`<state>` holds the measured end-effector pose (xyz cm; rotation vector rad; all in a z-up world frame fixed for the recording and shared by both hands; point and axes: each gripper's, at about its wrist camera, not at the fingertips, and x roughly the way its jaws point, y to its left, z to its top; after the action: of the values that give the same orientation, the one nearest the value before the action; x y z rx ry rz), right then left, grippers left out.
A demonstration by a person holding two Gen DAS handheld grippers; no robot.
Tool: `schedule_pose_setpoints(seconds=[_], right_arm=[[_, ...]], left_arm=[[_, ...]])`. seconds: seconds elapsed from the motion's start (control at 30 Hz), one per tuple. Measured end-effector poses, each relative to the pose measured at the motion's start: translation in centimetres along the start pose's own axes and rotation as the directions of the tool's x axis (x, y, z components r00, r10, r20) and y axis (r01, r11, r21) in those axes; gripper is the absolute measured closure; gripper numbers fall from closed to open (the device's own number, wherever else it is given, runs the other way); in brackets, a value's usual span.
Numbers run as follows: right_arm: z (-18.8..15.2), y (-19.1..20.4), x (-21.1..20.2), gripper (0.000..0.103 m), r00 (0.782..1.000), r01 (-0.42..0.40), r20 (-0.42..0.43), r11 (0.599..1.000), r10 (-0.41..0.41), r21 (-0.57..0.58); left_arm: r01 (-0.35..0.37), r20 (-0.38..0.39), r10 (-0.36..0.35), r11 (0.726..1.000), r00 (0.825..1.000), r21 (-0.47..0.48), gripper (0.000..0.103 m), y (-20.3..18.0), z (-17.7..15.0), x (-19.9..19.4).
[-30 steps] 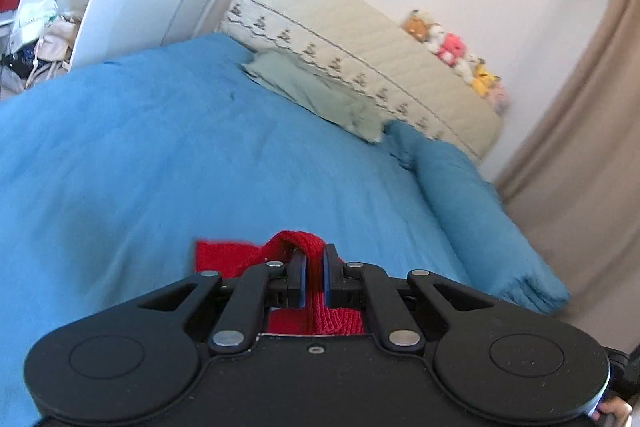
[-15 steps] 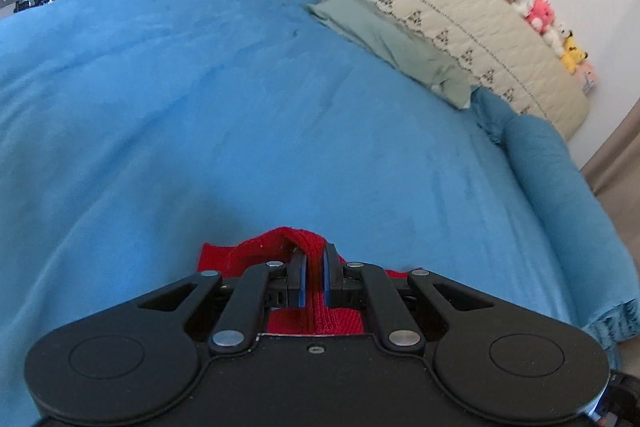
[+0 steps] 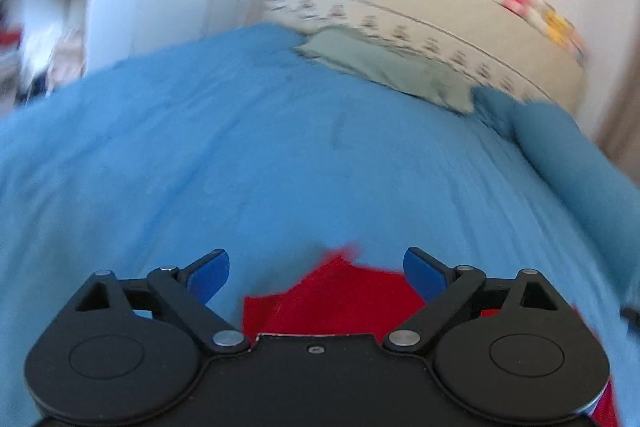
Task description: Fold small clothes
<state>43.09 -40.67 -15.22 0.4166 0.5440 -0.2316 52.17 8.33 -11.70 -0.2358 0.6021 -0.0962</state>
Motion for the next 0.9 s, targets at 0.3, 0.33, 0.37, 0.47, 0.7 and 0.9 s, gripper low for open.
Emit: schedule_pose_setpoints(seconds=[0.3, 0.33, 0.37, 0.47, 0.7, 0.9], right_arm=[[-7.4, 4.4, -3.5, 0.000, 0.994, -0.081, -0.093, 0.950, 0.055, -0.302], [-8.2, 4.6, -3.2, 0.000, 0.993, -0.081, -0.109, 0.946, 0.049, -0.314], [-8.9, 4.8, -2.9, 0.000, 0.991, -0.079, -0.124, 0.944, 0.041, -0.321], [-10.5, 4.5, -1.6, 0.000, 0.989, -0.045, -0.148, 0.936, -0.008, -0.349], [-11.0, 4.9, -3.0, 0.000, 0.993, -0.022, -0.117, 0.933, -0.021, -0.358], [-10.8, 5.0, -9.8, 0.000, 0.996, 0.068, -0.047, 0.967, -0.082, -0.247]], left_arm=[[0.109, -0.161, -0.063, 0.950, 0.985, 0.294, 0.001, -3.4, -7.9, -1.5], [0.105, -0.181, -0.048, 0.943, 0.982, 0.315, 0.001, -3.4, -8.6, -1.1], [0.094, -0.203, -0.027, 0.940, 0.979, 0.329, 0.001, -3.4, -9.2, -0.6], [0.091, -0.212, -0.019, 0.938, 0.977, 0.336, 0.000, -2.8, -10.3, -0.2], [0.043, -0.179, 0.017, 0.945, 0.984, 0.325, 0.000, -4.4, -8.6, -2.8], [0.033, -0.166, 0.016, 0.958, 0.986, 0.284, 0.000, -6.8, -8.7, -6.3]])
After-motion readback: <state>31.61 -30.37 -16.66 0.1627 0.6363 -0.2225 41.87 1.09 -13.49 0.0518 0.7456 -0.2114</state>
